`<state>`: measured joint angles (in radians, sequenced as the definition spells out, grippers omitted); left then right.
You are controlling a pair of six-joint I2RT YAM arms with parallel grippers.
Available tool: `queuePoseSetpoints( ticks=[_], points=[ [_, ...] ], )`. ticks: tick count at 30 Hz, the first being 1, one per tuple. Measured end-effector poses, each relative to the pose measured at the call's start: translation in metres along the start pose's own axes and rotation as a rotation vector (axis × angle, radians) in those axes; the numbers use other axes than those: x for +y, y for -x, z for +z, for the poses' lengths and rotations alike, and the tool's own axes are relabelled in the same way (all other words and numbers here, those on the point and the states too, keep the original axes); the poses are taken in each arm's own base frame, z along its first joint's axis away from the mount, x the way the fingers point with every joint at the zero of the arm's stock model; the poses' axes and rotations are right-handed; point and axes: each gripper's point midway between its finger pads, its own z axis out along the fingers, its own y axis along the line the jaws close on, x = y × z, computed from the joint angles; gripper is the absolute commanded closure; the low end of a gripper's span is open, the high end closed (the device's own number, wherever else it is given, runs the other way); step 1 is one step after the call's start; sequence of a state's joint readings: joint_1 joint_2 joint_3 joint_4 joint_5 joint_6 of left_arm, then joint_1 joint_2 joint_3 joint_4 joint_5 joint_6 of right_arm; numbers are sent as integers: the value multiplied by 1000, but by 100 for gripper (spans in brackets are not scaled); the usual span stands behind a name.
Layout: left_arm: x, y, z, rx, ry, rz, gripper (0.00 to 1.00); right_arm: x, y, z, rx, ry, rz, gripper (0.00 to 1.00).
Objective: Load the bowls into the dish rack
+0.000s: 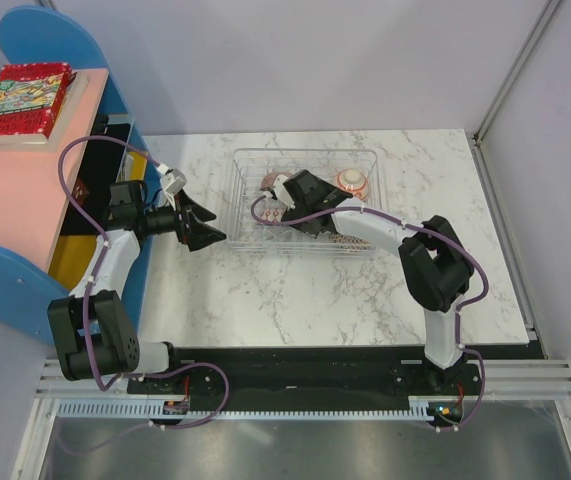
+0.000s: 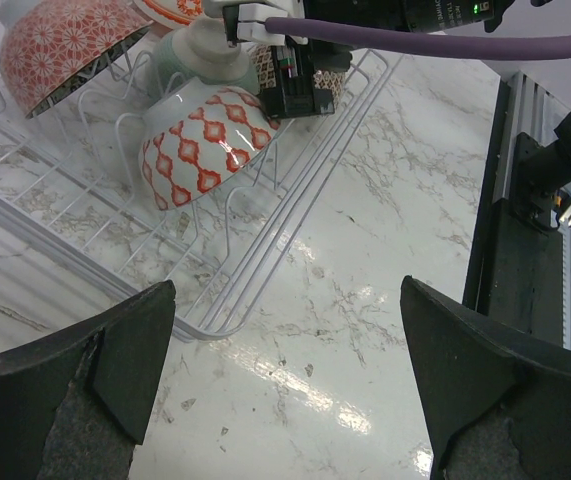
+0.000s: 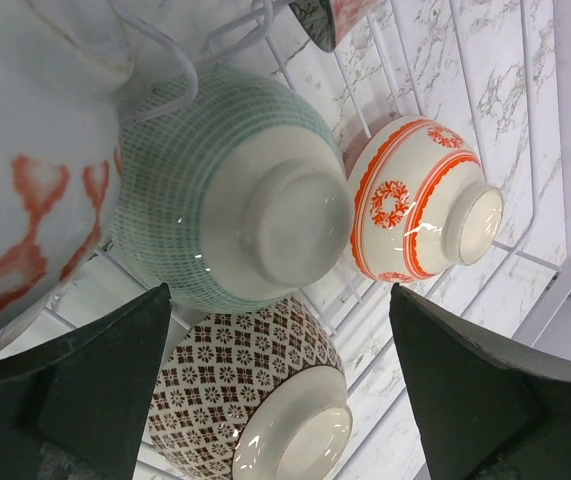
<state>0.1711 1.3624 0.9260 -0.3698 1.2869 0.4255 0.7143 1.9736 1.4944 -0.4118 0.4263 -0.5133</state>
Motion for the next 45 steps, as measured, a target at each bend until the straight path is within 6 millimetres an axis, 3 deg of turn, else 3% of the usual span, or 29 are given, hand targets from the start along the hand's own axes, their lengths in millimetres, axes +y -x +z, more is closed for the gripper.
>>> queuePoseSetpoints(
  ticks=[6, 12, 18, 21, 26, 31, 34, 36, 38, 45],
  points=[
    [0, 0, 0, -1, 2, 0, 0, 2, 0, -3, -2, 20, -8, 2],
    [0, 0, -1, -1, 1, 2, 0, 17, -3, -18, -3, 121, -53, 2],
    [0, 0, -1, -2, 1, 2, 0, -2, 4, -49, -47, 121, -38, 2],
    [0, 0, -1, -1, 3, 4, 0, -18, 11, -73, -91, 101, -17, 3],
    [0, 3, -3, 1, 22, 23, 0, -61, 13, -128, -224, 98, 116, 3],
    [4, 9, -16, 18, 114, 33, 0, -149, -20, -205, -413, 4, 353, 3],
    [10, 25, -37, -5, 198, 58, 0, -175, -42, -249, -491, -77, 423, 3],
    [11, 38, -56, -24, 270, 86, 0, -168, -47, -269, -543, -70, 425, 3],
    [6, 38, -65, -22, 308, 71, 0, -156, -50, -279, -579, -46, 418, 2],
    [-14, 25, -71, -9, 336, 42, 0, -119, -66, -261, -563, 51, 434, 3]
  ],
)
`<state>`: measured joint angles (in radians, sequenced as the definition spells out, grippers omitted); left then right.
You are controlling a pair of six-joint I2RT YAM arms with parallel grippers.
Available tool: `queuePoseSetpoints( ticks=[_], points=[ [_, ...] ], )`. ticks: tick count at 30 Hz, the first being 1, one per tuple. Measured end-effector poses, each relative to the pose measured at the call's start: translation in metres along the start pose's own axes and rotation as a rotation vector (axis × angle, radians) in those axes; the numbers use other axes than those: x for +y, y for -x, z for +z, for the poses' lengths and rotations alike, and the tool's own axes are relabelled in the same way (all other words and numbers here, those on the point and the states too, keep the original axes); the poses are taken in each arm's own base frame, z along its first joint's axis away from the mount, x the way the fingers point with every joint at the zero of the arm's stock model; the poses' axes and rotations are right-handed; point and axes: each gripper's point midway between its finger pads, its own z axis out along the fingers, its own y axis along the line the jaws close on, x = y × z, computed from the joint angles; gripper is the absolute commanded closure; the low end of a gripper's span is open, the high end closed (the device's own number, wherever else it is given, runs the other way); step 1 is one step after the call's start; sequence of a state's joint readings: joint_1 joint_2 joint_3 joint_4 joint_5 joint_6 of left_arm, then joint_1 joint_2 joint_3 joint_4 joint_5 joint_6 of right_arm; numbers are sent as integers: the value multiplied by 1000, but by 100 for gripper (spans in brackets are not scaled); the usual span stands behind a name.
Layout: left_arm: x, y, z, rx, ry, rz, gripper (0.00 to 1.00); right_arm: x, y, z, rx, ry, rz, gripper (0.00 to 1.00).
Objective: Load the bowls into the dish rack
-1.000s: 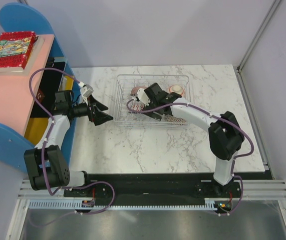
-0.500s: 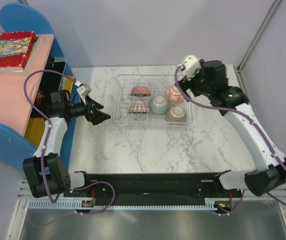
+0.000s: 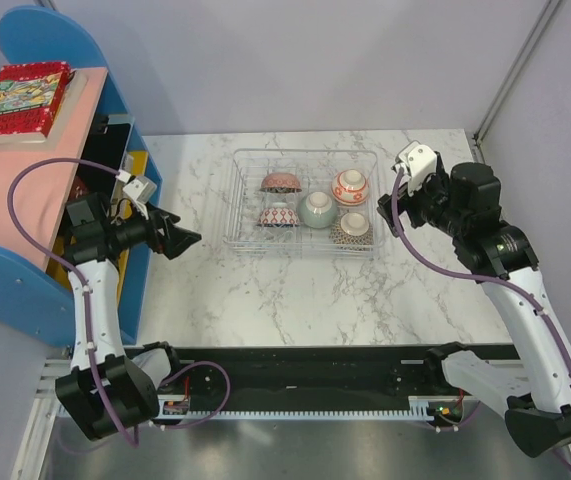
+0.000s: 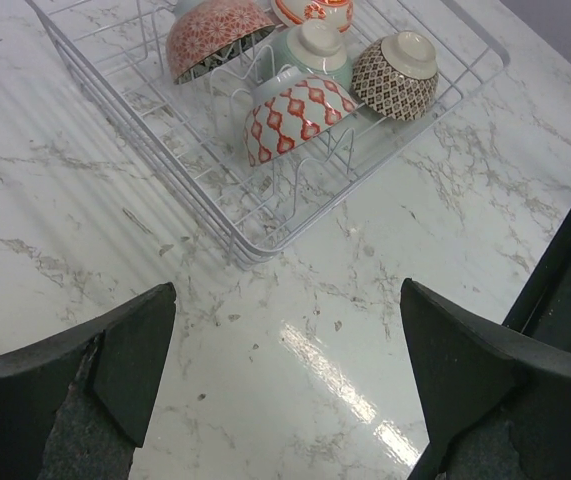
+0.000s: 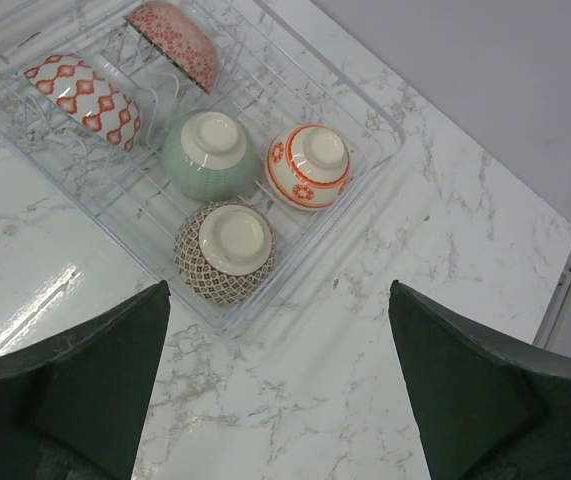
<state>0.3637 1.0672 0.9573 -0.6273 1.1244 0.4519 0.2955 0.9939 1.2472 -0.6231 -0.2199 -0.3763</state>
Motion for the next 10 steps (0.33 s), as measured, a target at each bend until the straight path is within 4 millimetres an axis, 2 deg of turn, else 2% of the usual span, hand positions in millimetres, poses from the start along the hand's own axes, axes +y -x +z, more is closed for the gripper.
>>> queuePoseSetpoints(
  ticks=[3, 10],
  points=[
    [-4, -1, -3, -4, -1, 3, 0, 3, -6, 3, 9, 13, 13, 2],
    [-8, 0, -3, -14, -18, 11, 0, 3, 0, -1, -31, 6, 15, 3]
  ],
)
